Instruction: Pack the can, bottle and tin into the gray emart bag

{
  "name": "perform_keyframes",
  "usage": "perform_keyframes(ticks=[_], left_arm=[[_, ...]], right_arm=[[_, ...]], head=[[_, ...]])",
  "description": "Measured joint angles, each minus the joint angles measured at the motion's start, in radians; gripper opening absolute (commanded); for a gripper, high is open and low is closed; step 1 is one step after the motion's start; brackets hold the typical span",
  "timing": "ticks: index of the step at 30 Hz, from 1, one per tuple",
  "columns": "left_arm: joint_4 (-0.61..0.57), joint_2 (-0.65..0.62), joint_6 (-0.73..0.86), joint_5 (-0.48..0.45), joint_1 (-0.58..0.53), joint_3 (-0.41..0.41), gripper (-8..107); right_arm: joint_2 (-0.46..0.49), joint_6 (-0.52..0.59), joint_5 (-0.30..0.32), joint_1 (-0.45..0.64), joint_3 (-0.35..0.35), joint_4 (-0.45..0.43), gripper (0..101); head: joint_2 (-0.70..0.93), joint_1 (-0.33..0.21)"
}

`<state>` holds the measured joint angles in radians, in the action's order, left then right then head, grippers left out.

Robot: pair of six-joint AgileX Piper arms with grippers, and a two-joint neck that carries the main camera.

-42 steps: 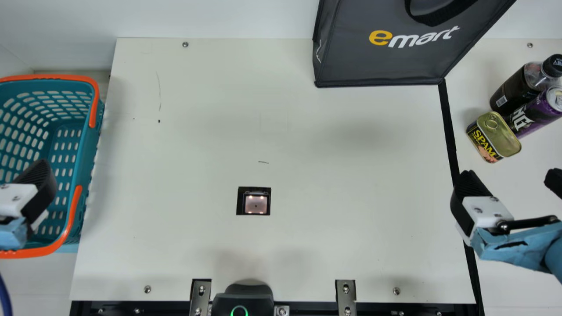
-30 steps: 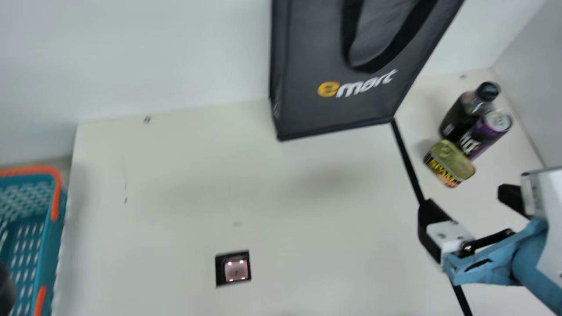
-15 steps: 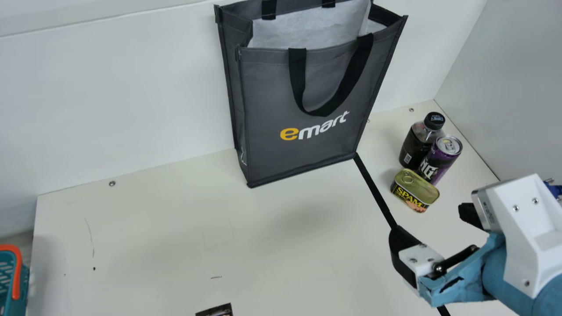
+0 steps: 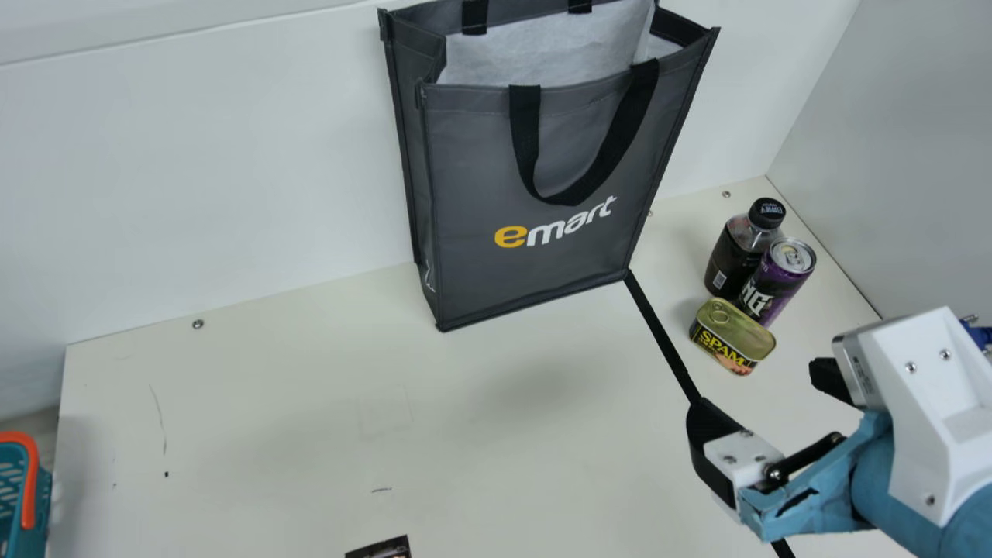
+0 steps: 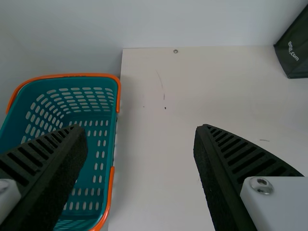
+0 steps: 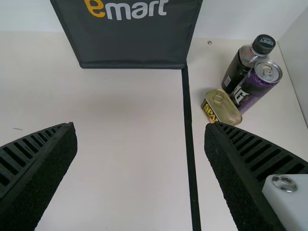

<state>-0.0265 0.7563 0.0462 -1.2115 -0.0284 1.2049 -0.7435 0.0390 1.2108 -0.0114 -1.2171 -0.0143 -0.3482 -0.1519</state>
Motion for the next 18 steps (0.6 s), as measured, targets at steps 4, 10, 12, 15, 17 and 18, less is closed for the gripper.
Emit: perform_keyframes(ticks=[4,10,12,15,17,18], left_arm=[[0.0,0.0,0.0,0.0,0.0,0.0,90],[0.0,0.0,0.0,0.0,0.0,0.0,90],[0.0,0.0,0.0,0.0,0.0,0.0,90],[0.0,0.0,0.0,0.0,0.0,0.0,90],[0.0,0.0,0.0,0.0,0.0,0.0,90],[0.0,0.0,0.0,0.0,0.0,0.0,90]], right_arm=[[0.0,0.0,0.0,0.0,0.0,0.0,91],[0.0,0.0,0.0,0.0,0.0,0.0,91],[0.0,0.0,0.0,0.0,0.0,0.0,91],[0.0,0.0,0.0,0.0,0.0,0.0,91],[0.0,0.0,0.0,0.0,0.0,0.0,91],[0.0,0.0,0.0,0.0,0.0,0.0,91]], head=[[0.0,0.0],[0.0,0.0],[0.0,0.0],[0.0,0.0],[0.0,0.0],[0.0,0.002]])
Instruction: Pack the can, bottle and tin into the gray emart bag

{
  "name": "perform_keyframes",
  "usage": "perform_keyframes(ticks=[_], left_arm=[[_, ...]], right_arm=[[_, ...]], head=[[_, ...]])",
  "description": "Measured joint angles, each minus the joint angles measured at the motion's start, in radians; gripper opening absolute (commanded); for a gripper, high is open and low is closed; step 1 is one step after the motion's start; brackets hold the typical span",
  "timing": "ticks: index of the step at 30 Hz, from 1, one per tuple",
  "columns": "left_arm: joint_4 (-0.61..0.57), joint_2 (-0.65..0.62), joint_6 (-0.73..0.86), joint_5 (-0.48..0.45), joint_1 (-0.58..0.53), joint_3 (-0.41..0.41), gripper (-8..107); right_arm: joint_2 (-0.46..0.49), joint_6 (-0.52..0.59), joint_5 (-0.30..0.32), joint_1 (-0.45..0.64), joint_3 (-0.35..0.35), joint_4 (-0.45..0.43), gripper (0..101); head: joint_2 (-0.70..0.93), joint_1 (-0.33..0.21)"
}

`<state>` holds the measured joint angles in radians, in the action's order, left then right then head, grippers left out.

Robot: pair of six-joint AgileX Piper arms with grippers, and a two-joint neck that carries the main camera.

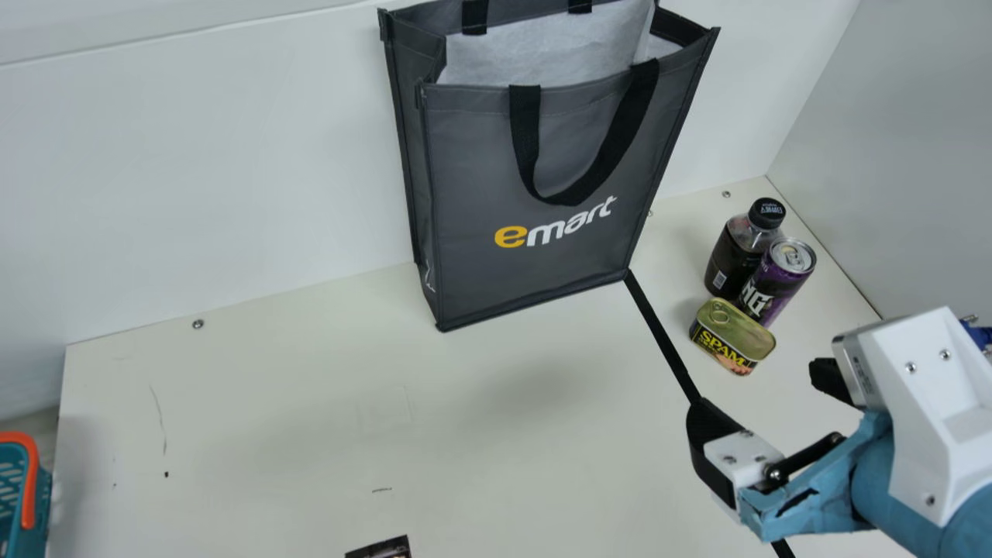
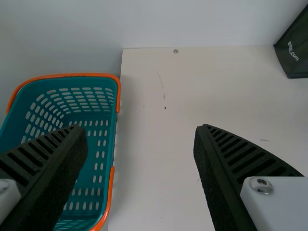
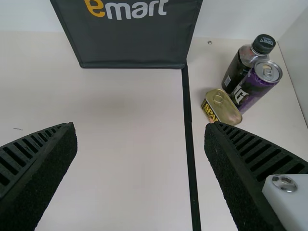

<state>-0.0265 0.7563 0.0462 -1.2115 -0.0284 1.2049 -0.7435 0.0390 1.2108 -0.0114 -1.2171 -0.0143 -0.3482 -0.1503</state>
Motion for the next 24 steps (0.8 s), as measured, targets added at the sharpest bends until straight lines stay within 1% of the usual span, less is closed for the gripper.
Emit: perform_keyframes(ticks=[12,18,24], left_arm=[[0.0,0.0,0.0,0.0,0.0,0.0,90],[0.0,0.0,0.0,0.0,0.0,0.0,90],[0.0,0.0,0.0,0.0,0.0,0.0,90]], right_arm=[[0.0,0.005,-0.001,-0.002,-0.007,0.002,91],[-0.01,0.017,0.0,0.01,-0.033,0.004,91],[-0.028,0.032,0.007,0.019,-0.076,0.004,91]], head=[[0.0,-0.002],[0.0,0.0],[0.002,-0.002]])
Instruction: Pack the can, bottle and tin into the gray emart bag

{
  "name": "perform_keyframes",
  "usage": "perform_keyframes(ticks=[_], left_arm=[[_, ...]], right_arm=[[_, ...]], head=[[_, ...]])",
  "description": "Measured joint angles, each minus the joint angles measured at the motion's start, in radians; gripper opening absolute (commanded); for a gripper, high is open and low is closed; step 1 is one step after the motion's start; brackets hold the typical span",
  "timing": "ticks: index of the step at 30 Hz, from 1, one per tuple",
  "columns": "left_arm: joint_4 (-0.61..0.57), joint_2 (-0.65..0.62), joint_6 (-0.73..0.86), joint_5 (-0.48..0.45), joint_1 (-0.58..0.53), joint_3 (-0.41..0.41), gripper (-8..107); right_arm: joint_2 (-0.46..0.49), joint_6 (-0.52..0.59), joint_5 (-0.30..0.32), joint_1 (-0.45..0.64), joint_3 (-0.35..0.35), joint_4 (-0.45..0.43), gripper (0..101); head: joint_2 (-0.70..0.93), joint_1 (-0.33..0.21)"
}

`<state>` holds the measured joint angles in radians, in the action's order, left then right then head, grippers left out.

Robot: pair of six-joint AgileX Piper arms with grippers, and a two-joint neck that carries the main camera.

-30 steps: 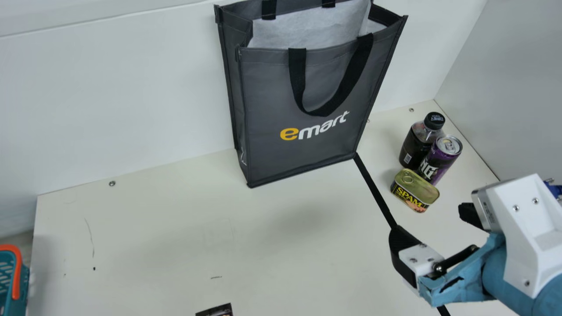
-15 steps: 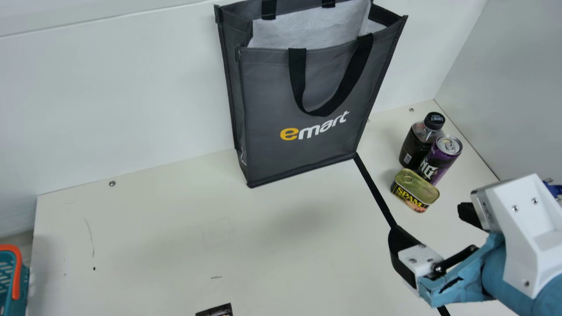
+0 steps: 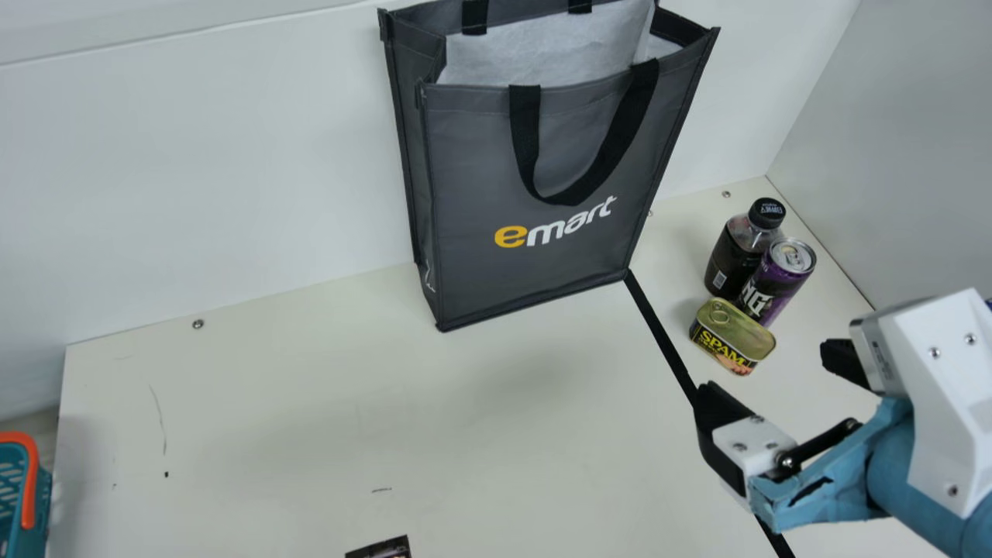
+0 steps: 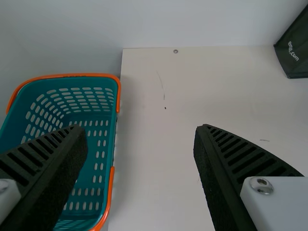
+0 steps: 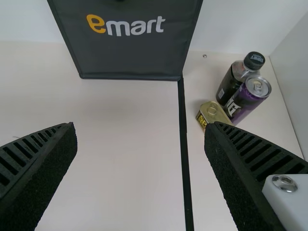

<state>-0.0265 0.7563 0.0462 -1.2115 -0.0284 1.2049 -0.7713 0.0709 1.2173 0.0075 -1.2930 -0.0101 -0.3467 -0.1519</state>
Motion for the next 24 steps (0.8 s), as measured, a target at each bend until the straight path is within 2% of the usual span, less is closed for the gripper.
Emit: perform_keyframes(ticks=[12,24], left_arm=[[0.0,0.0,0.0,0.0,0.0,0.0,90],[0.0,0.0,0.0,0.0,0.0,0.0,90]], right_arm=[[-0.042,0.021,0.003,-0.002,-0.073,-0.017,91],[-0.114,-0.01,0.003,-0.107,-0.176,-0.108,91]], head=[[-0.002,0.0],[0.0,0.0]])
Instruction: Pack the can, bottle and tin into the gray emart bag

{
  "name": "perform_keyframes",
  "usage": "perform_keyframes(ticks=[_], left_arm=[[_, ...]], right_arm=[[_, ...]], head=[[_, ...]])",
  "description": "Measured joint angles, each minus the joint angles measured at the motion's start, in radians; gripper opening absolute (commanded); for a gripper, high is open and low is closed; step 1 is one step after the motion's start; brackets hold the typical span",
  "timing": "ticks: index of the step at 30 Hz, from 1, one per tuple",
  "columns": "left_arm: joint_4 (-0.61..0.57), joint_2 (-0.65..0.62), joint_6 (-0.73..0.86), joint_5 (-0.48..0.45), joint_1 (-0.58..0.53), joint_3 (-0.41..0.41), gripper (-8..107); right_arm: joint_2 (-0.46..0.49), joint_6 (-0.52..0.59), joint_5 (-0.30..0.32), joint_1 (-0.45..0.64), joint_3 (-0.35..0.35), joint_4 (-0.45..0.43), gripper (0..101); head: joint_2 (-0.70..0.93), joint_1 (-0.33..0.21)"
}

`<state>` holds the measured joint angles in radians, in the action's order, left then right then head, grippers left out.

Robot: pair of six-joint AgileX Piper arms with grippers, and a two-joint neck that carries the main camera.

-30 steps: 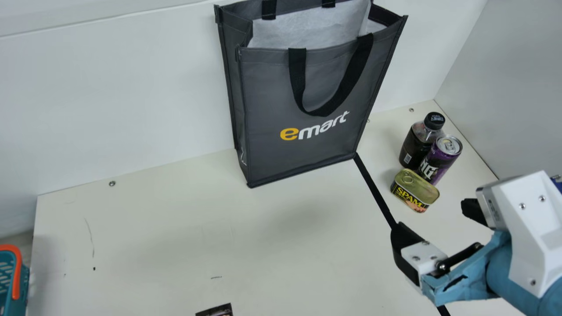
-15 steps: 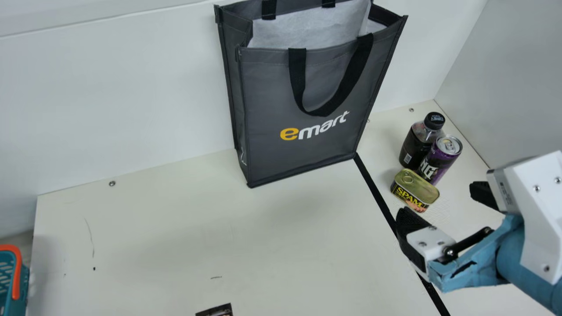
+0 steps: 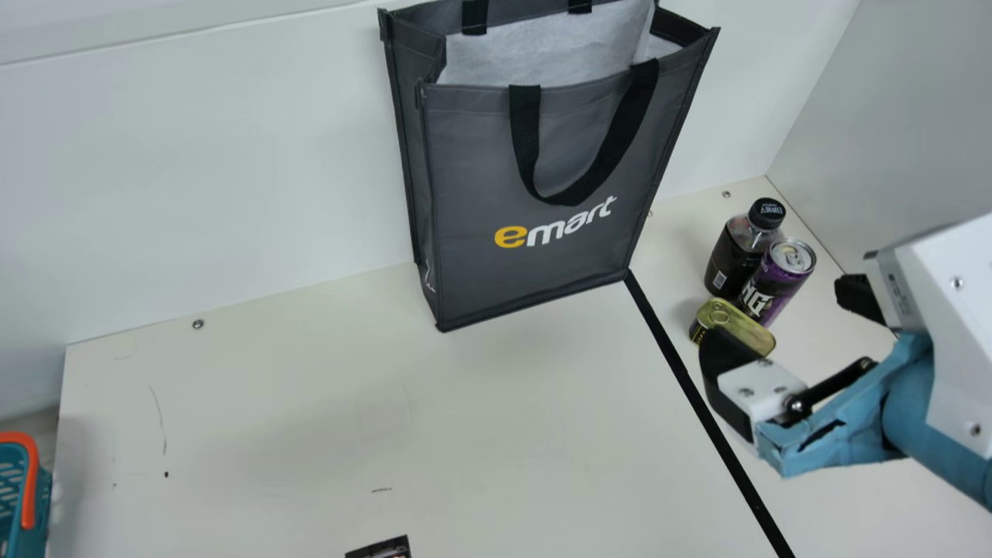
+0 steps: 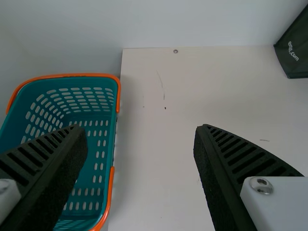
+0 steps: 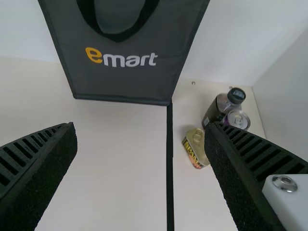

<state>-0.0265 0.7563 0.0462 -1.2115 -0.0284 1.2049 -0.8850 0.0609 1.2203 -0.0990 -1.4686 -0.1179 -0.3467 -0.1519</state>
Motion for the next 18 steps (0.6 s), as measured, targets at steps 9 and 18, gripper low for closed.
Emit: perform_keyframes(ticks=[9,18], left_arm=[[0.0,0.0,0.0,0.0,0.0,0.0,90],[0.0,0.0,0.0,0.0,0.0,0.0,90]], right_arm=[[-0.083,-0.054,-0.001,-0.12,-0.093,-0.105,91],[-0.162,-0.106,-0.001,-0.231,-0.169,-0.202,91]], head=[[-0.002,0.0],[-0.002,0.0]])
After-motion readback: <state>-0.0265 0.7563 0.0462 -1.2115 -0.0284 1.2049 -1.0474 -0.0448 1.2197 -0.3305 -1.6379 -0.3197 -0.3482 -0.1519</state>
